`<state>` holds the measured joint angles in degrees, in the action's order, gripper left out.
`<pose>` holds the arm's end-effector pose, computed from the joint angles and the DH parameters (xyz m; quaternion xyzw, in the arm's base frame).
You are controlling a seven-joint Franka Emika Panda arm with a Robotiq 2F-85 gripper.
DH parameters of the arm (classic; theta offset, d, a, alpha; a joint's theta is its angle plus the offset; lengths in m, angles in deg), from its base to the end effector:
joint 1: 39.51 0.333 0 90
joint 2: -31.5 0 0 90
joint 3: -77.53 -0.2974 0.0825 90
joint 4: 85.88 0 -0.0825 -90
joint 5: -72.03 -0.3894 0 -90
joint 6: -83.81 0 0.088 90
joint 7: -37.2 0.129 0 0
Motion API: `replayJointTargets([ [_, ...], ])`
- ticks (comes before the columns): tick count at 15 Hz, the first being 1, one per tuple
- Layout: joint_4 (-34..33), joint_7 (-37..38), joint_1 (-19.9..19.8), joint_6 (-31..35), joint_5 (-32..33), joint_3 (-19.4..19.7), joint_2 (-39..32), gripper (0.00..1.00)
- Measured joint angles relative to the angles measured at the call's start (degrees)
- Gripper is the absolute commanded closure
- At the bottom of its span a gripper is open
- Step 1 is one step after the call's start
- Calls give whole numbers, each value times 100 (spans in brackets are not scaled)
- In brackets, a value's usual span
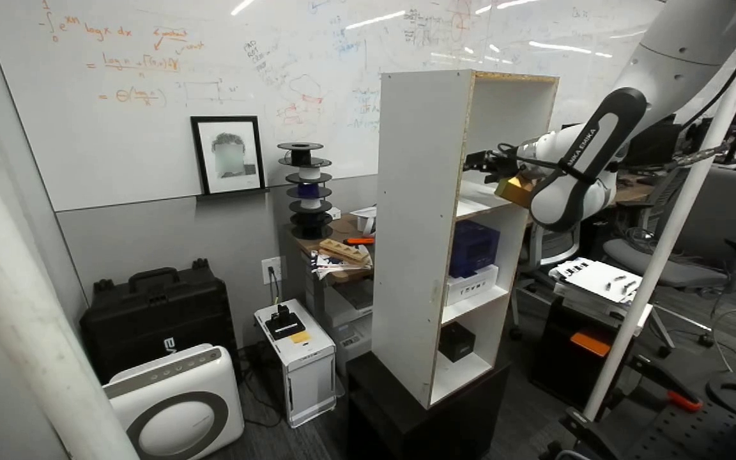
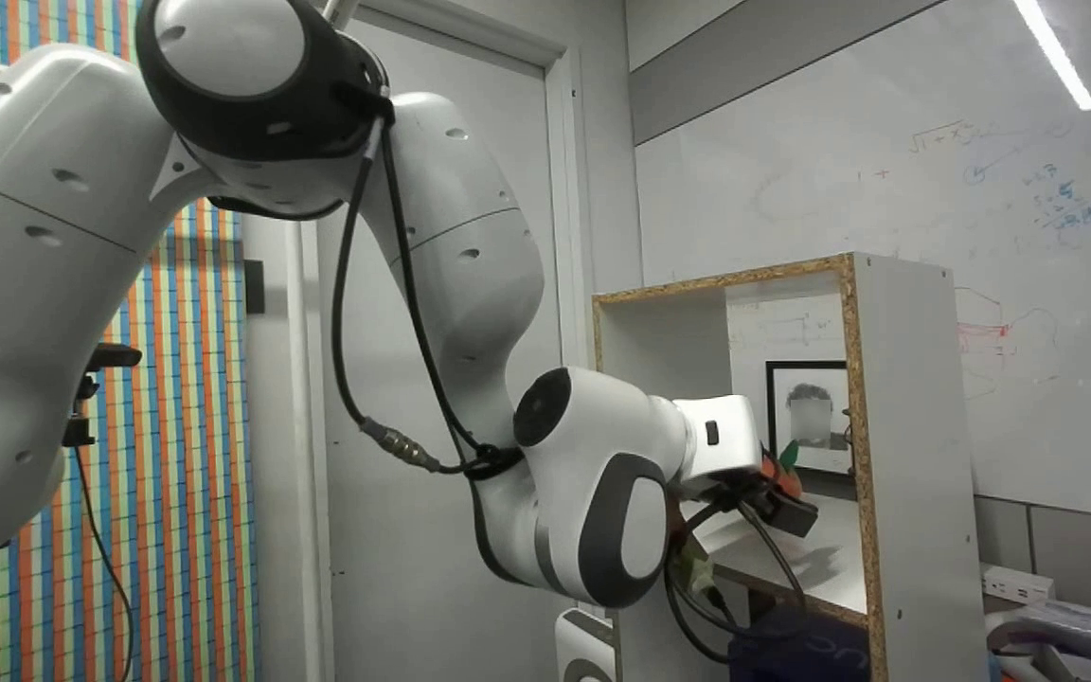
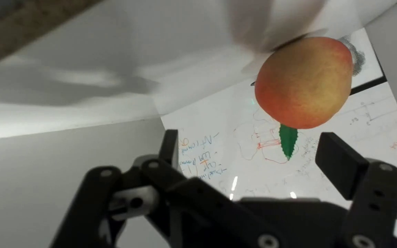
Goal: Pick up the peach from the shelf and place it on top of the shelf
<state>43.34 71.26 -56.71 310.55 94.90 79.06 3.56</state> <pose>0.5685 -0.1285 0.2623 -0.8093 0.1798 -0.5481 0.1110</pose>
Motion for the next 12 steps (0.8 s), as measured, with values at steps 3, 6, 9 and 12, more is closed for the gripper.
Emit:
replayJointTargets([
  [3,-272,2,-117,-190,4,-354,-146,0],
  [6,-472,10,-144,-299,18,-607,-280,0],
  [9,-648,17,-138,-323,44,-722,-372,0],
  [12,-813,17,-137,-406,45,-754,-430,0],
])
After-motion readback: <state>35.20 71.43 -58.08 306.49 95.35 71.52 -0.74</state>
